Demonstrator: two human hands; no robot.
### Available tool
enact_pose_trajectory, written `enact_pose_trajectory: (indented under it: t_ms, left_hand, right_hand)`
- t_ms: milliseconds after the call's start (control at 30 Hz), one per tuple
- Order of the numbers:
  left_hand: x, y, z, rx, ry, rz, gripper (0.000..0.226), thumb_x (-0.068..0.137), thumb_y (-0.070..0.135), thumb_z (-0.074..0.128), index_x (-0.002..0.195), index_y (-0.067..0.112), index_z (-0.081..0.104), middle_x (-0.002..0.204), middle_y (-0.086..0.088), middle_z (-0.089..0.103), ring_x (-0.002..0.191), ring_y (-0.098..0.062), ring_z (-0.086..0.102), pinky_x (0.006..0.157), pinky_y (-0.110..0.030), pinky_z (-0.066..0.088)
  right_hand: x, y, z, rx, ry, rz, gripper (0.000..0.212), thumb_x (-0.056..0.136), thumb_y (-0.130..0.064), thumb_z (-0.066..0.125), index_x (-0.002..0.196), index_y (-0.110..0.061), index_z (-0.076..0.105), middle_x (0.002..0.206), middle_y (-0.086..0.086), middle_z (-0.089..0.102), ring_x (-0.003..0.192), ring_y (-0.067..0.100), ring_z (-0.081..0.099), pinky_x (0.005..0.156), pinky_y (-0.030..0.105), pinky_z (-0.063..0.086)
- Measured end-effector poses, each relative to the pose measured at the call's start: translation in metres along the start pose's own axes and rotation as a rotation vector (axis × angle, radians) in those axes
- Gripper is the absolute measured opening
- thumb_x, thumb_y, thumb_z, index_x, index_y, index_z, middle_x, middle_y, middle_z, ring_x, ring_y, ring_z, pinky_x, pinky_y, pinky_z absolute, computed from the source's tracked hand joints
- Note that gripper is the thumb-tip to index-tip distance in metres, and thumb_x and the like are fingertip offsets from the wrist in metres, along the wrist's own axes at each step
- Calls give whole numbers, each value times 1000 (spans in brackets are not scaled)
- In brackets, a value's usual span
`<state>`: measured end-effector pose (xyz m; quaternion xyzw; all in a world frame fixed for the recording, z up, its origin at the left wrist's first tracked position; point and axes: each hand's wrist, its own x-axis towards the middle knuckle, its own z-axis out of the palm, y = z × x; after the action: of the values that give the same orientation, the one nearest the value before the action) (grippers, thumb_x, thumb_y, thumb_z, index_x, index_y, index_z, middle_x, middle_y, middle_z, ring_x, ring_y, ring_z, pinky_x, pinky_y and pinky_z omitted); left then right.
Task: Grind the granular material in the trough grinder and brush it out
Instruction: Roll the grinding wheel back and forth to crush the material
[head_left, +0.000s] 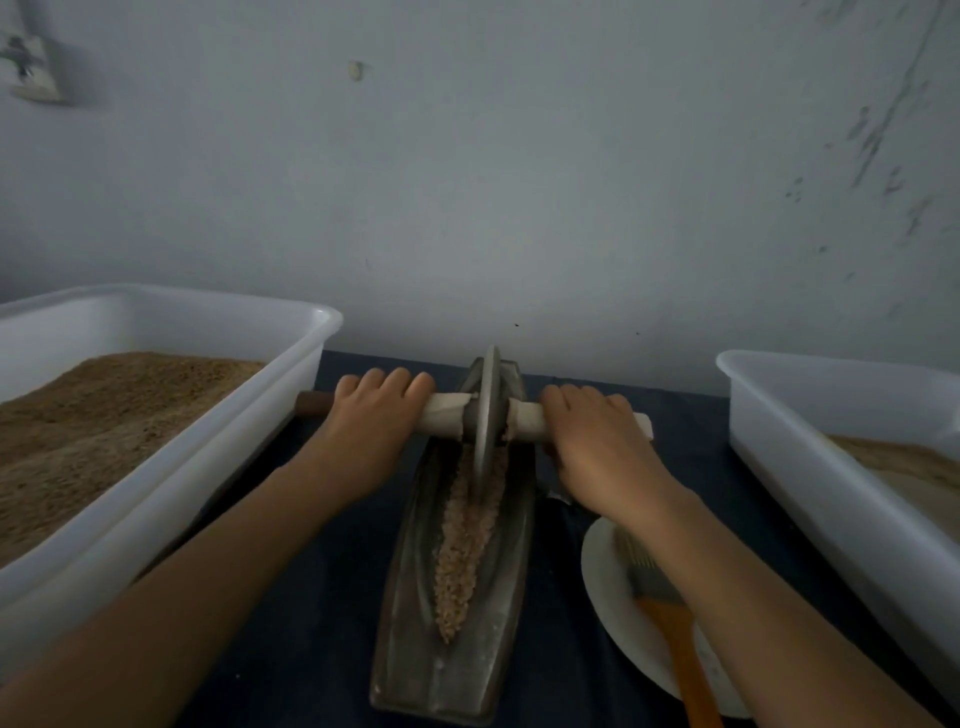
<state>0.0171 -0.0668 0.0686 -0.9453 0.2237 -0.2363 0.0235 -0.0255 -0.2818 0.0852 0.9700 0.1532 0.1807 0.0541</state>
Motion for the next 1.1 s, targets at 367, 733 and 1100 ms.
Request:
enact_pose_trajectory:
  t_ms: [367, 733, 1100]
  left_hand:
    - [-21, -7, -66, -185, -675, 148, 27, 93, 24, 53, 99, 33, 29, 97, 10, 46, 84, -4, 45, 79, -21, 34]
    - [-12, -4, -54, -121, -595, 97, 26, 94, 21, 50, 110, 26, 30, 115, 0, 48, 97, -13, 47, 87, -29, 38]
    - [2, 2, -11, 65, -51, 43, 47, 87, 19, 57, 127, 24, 32, 122, 3, 43, 110, -17, 44, 98, -34, 35]
  right_hand:
    - [-21, -14, -53, 162, -534, -72, 28, 93, -21, 54, 116, -12, 42, 112, 6, 53, 95, 17, 51, 67, 26, 39]
    - [-12, -8, -31, 112, -357, -36, 20, 92, -19, 54, 107, -15, 41, 109, 5, 52, 91, 19, 49, 68, 28, 32]
    - [3, 8, 11, -4, -3, 33, 27, 86, -17, 56, 110, -15, 43, 107, 2, 51, 97, 22, 46, 69, 31, 21]
